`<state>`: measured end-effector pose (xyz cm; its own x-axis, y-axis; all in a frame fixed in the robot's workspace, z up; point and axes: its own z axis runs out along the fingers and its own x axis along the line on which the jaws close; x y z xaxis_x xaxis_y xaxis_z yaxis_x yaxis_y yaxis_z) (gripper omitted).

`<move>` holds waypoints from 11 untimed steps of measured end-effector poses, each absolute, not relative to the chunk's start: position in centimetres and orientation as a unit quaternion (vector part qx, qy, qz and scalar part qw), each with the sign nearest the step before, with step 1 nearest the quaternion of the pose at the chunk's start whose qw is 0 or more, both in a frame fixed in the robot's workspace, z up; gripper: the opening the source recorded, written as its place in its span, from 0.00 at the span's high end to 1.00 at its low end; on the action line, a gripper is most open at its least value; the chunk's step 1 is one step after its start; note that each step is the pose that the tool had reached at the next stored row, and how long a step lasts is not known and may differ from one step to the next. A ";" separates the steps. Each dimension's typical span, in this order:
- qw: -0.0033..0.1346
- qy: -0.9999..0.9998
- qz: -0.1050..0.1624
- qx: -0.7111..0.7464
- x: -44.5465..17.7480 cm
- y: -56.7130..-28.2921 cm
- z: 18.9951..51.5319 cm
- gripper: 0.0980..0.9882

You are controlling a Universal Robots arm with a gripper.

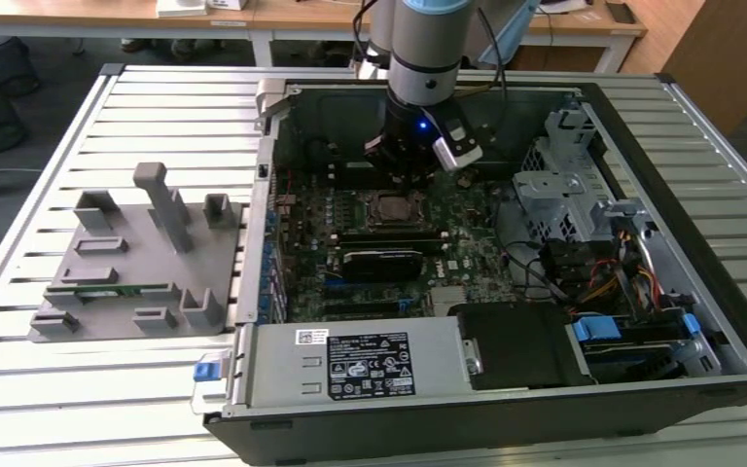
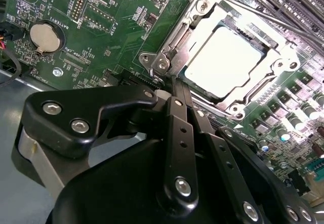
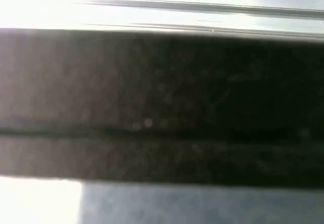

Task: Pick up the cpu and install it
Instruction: 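Install the first cpu locking lever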

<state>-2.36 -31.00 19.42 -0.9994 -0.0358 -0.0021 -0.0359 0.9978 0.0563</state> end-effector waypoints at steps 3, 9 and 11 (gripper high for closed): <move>0.001 0.999 0.033 -0.018 -2.4 -31.0 19.4 0.98; 0.001 0.999 0.051 -0.018 -2.4 -31.0 19.4 0.98; 0.001 0.998 0.055 -0.018 -2.3 -31.0 19.5 0.98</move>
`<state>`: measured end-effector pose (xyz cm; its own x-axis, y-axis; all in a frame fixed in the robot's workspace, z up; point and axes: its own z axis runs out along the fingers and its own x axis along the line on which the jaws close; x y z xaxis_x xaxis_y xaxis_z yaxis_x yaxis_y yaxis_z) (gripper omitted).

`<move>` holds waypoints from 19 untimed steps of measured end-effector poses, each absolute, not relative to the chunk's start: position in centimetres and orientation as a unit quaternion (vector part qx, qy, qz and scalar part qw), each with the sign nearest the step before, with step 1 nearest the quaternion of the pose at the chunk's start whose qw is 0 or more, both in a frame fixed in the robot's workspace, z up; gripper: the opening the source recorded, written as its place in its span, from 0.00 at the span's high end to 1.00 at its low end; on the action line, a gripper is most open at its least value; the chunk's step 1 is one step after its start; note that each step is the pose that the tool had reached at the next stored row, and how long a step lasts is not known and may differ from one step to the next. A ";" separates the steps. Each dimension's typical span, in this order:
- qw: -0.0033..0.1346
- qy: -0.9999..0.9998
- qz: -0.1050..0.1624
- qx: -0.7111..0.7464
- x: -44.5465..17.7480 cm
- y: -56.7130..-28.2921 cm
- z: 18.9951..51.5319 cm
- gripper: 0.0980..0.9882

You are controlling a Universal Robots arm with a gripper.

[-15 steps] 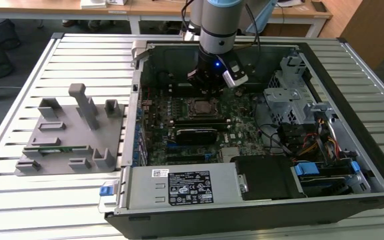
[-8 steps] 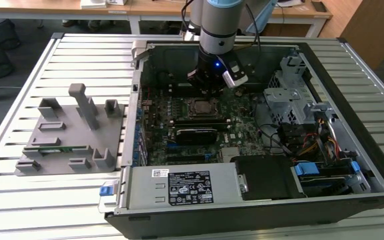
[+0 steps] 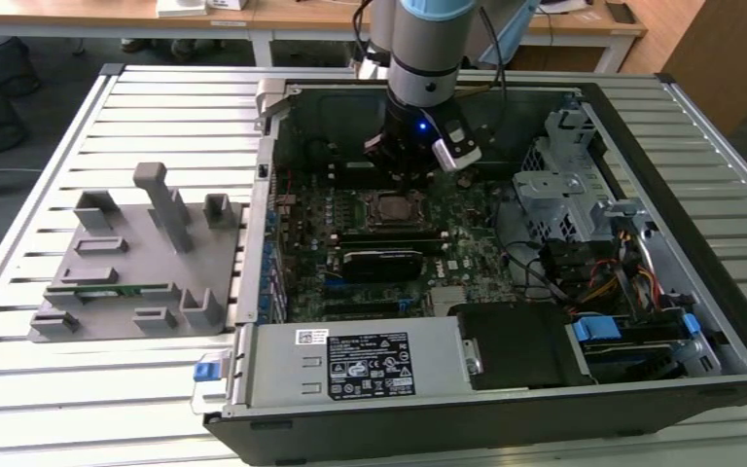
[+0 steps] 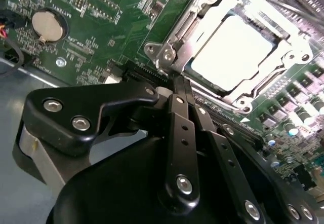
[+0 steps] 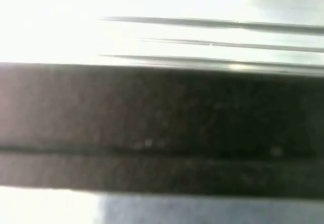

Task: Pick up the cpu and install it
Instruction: 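Install the first cpu locking lever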

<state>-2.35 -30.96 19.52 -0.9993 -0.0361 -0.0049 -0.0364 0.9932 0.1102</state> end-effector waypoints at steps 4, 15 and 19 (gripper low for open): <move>0.001 0.998 0.056 -0.018 -2.3 -31.0 20.3 0.98; 0.001 0.998 0.057 -0.018 -2.3 -31.3 21.3 0.98; 0.001 0.998 0.057 -0.018 -2.3 -31.5 21.3 0.98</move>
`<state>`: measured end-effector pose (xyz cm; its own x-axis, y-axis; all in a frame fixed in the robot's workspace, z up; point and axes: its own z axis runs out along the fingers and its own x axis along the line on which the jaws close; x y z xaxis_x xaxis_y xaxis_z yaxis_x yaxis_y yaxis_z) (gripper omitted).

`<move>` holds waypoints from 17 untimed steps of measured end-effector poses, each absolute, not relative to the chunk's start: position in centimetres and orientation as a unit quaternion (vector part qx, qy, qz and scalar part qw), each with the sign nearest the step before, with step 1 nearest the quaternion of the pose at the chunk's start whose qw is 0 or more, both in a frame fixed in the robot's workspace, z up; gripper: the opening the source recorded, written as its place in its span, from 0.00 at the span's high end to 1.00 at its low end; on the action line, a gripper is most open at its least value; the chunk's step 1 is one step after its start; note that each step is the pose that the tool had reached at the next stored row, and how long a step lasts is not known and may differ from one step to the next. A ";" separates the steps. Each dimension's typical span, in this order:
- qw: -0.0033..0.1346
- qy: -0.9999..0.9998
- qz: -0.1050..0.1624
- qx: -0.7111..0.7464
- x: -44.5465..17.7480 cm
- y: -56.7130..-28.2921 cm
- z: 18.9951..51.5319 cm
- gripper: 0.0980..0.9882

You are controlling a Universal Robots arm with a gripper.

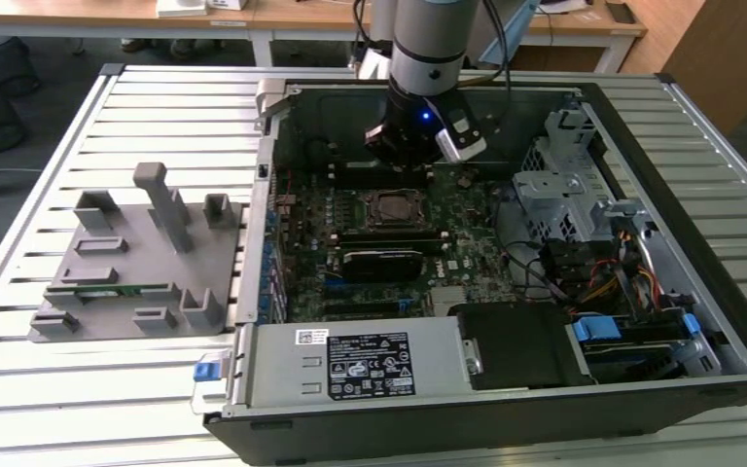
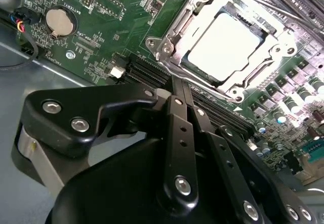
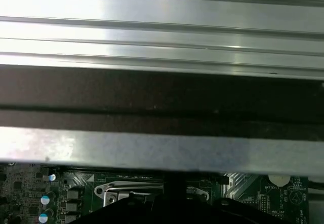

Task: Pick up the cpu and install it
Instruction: 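Install the first cpu locking lever, then install the second cpu locking lever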

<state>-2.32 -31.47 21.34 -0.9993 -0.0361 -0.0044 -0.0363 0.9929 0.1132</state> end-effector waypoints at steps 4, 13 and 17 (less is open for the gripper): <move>0.001 0.998 0.057 -0.018 -2.3 -31.5 21.3 0.98; 0.001 0.998 0.057 -0.018 -2.2 -32.0 21.4 0.98; 0.001 0.998 0.057 -0.018 -2.2 -32.4 21.3 0.98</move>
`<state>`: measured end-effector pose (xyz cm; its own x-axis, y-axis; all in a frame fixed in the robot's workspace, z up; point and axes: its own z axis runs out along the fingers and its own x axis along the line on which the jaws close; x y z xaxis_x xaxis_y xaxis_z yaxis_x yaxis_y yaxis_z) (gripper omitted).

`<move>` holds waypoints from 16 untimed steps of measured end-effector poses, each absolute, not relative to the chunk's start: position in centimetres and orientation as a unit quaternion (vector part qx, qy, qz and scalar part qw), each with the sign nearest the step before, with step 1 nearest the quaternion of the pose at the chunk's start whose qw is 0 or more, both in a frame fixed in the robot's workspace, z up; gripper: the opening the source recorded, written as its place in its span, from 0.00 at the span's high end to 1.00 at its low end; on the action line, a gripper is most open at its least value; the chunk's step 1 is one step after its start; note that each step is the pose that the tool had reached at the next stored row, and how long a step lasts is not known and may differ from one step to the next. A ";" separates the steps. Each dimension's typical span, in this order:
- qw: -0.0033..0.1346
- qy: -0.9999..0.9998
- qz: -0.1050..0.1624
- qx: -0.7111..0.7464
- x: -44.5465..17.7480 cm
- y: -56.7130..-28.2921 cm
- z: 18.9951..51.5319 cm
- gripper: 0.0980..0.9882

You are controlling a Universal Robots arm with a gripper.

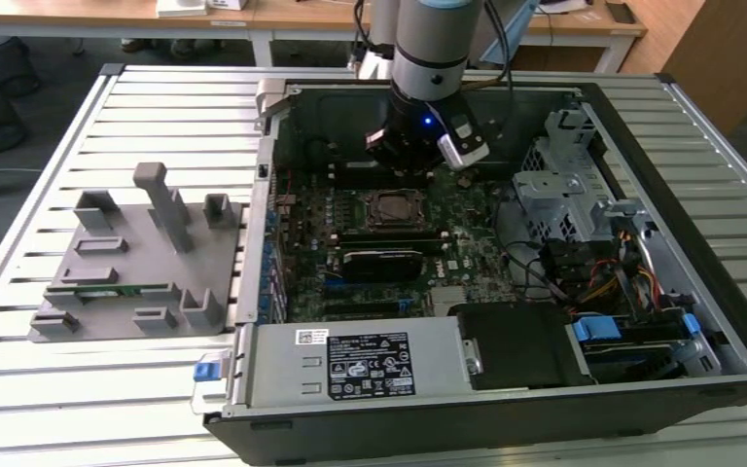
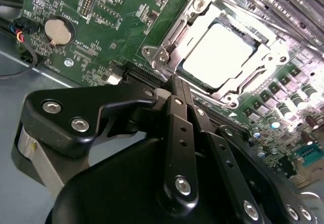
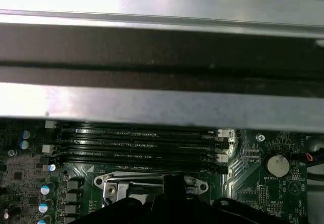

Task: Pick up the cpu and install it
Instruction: 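Install the second cpu locking lever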

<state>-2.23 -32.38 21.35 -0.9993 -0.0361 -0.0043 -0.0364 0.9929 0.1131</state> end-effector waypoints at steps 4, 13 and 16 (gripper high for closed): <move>0.001 0.998 0.057 -0.018 -2.2 -32.8 21.3 0.98; 0.001 0.998 0.057 -0.018 -2.2 -33.2 22.1 0.98; 0.001 0.998 0.057 -0.018 -2.2 -33.2 22.9 0.98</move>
<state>-2.22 -33.22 22.90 -0.9993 -0.0362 -0.0043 -0.0365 0.9929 0.1132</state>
